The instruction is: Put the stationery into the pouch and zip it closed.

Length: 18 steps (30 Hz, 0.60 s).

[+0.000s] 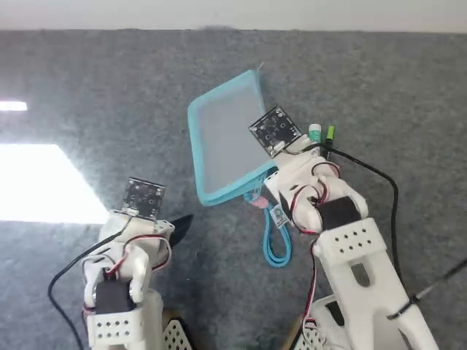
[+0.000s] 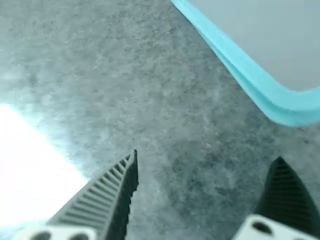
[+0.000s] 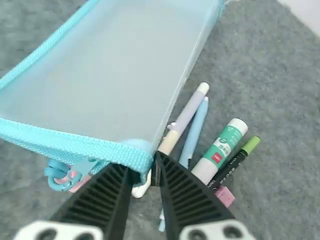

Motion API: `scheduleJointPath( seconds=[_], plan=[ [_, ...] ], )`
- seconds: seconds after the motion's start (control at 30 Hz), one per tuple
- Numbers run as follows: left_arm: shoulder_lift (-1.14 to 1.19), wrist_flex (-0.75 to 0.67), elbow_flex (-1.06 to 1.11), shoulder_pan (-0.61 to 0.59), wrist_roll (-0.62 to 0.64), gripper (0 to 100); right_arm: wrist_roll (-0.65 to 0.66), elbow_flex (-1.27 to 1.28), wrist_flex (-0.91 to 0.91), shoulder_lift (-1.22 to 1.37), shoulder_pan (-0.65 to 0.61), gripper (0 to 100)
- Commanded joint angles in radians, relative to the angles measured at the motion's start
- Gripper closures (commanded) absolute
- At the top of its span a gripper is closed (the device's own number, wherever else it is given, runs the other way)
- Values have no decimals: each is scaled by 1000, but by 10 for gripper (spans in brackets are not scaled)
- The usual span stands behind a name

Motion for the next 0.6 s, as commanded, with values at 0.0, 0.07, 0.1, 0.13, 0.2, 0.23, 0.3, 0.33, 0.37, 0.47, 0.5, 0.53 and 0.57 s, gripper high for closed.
scheduleJointPath(
  seconds=[0.0,0.07,0.1,0.13,0.2,0.23,0.3,0.33,0.37,0.47,0.5,0.53,0.57],
  plan=[
    [-17,9,-142,-12,21,617,-15,-74,31,-65,-62,991],
    [6,31,-200,48,60,617,-21,-86,1,-53,-79,991],
    [37,29,-225,78,72,617,-37,-91,-15,-44,-81,991],
    [81,21,-251,103,81,617,-49,-103,-21,-30,-81,991],
    [199,14,-321,123,84,617,-60,-132,-19,-1,-77,991],
    [272,12,-372,127,86,617,-68,-146,-19,15,-77,991],
    [422,21,-504,147,110,617,-109,-176,-19,44,-77,991],
    [491,46,-576,161,126,617,-143,-192,-19,56,-76,991],
    [562,80,-656,178,144,617,-184,-206,-18,67,-65,991],
    [723,209,-862,242,226,617,-301,-224,-22,87,-21,991],
    [758,242,-915,259,252,617,-322,-226,-27,88,-5,991],
    [786,259,-955,275,270,617,-342,-227,-30,90,10,991],
    [806,264,-981,290,282,617,-361,-232,-39,88,24,991]
  ],
)
